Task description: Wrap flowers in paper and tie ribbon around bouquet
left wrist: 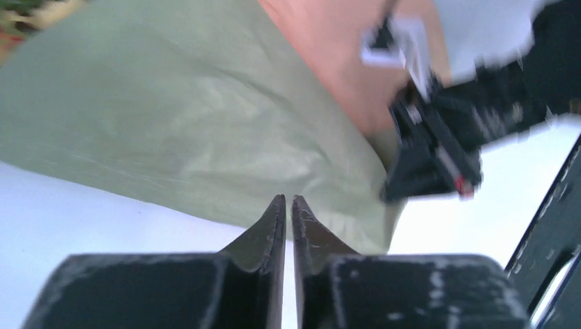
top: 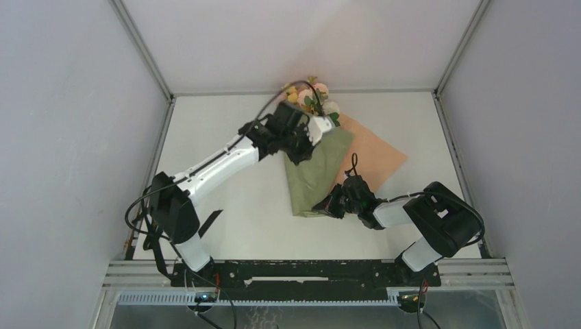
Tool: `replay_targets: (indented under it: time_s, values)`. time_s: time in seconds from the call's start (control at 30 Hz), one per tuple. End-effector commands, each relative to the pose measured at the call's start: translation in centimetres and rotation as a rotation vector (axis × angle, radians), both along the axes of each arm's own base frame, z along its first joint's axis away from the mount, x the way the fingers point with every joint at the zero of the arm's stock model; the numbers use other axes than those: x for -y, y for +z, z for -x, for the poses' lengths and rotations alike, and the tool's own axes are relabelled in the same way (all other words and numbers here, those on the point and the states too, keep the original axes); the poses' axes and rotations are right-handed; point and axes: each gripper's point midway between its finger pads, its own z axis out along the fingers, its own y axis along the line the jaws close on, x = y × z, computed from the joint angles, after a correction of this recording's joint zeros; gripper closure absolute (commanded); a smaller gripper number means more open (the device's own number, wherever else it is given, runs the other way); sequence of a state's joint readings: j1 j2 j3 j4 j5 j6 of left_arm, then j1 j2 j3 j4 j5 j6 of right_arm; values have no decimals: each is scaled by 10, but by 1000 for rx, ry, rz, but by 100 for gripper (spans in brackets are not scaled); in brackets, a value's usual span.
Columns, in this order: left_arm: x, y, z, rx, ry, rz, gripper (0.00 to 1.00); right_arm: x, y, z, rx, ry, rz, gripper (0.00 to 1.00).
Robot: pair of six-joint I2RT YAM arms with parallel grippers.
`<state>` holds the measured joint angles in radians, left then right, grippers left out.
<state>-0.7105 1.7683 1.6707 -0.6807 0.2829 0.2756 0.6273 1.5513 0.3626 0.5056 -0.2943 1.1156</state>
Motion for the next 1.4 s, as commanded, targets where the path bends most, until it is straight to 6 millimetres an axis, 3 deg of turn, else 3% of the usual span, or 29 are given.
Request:
replay_targets:
  time_s: [0.0,0.13,0.37,0.47,0.57,0.7,0.83,0.93,1.03,1.17,1.27,1.37]
  values:
    - [-11,-85,58,2,-164,-241,95,5,4,-6,41,-8,12,100]
    - [-7,-117,94,-2,-252,-279,98,6,6,-8,42,-17,-3,100]
    - [-7,-171,129,51,-367,-377,96,7,8,-7,29,-32,-59,100]
    - [-11,-185,138,26,-398,-398,96,7,7,-6,24,-35,-71,100]
    - [-16,-189,153,-12,-449,-391,95,8,5,-6,21,-39,-71,100]
    - [-27,-187,192,-63,-606,-370,92,9,3,-5,20,-41,-62,100]
    - [-29,-154,215,-128,-712,-318,92,11,2,-4,18,-39,-51,100]
    - [-17,-119,205,-162,-689,-210,93,11,3,-4,21,-39,-48,100]
    - [1,-103,167,-108,-548,-126,99,11,4,-4,25,-39,-46,100]
    - [6,-135,117,2,-355,-234,100,11,7,-5,34,-37,-43,100]
    - [1,-167,107,28,-334,-321,99,12,9,-5,42,-39,-39,100]
    - [-2,-186,107,38,-333,-367,97,13,11,-6,45,-40,-30,100]
